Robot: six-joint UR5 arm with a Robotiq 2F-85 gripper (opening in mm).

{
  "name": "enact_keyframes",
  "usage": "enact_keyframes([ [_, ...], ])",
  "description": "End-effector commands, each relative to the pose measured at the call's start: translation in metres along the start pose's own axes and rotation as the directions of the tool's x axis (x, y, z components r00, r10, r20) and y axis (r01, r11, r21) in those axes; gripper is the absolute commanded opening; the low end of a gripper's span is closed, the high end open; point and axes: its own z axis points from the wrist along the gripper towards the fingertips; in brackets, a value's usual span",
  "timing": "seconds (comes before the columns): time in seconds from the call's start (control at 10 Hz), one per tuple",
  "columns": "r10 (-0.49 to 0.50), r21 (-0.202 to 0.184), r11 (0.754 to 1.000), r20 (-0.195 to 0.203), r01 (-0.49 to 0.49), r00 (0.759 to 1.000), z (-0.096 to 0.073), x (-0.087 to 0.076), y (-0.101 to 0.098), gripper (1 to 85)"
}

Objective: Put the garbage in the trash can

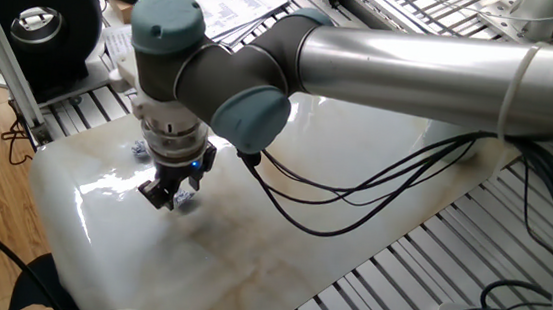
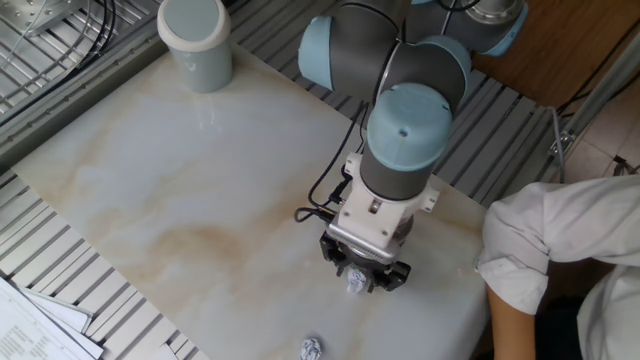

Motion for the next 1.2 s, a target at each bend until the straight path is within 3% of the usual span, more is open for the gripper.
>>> enact_keyframes([
  [0.0,-0.001,-0.008,1.0,0.008,0.001,1.0,-0.002,0.001,0.0,50.7],
  [0.2,-0.001,-0.014,1.0,0.02,0.002,1.0,-0.002,-0.002,0.001,49.3],
  [0.3,0.001,-0.016,1.0,0.034,0.0,0.999,-0.001,-0.007,0.001,40.0],
  [0.5,-0.002,-0.022,1.0,0.055,0.003,0.998,0.003,-0.014,0.002,38.3],
  [0.6,-0.003,-0.015,1.0,0.051,0.004,0.999,0.001,-0.014,0.0,2.0],
  [0.9,-0.07,-0.1,0.992,0.057,0.075,0.996,-0.038,-0.01,-0.009,1.3],
  [1.1,-0.105,-0.104,0.989,0.045,0.109,0.993,-0.06,-0.006,-0.023,1.3],
])
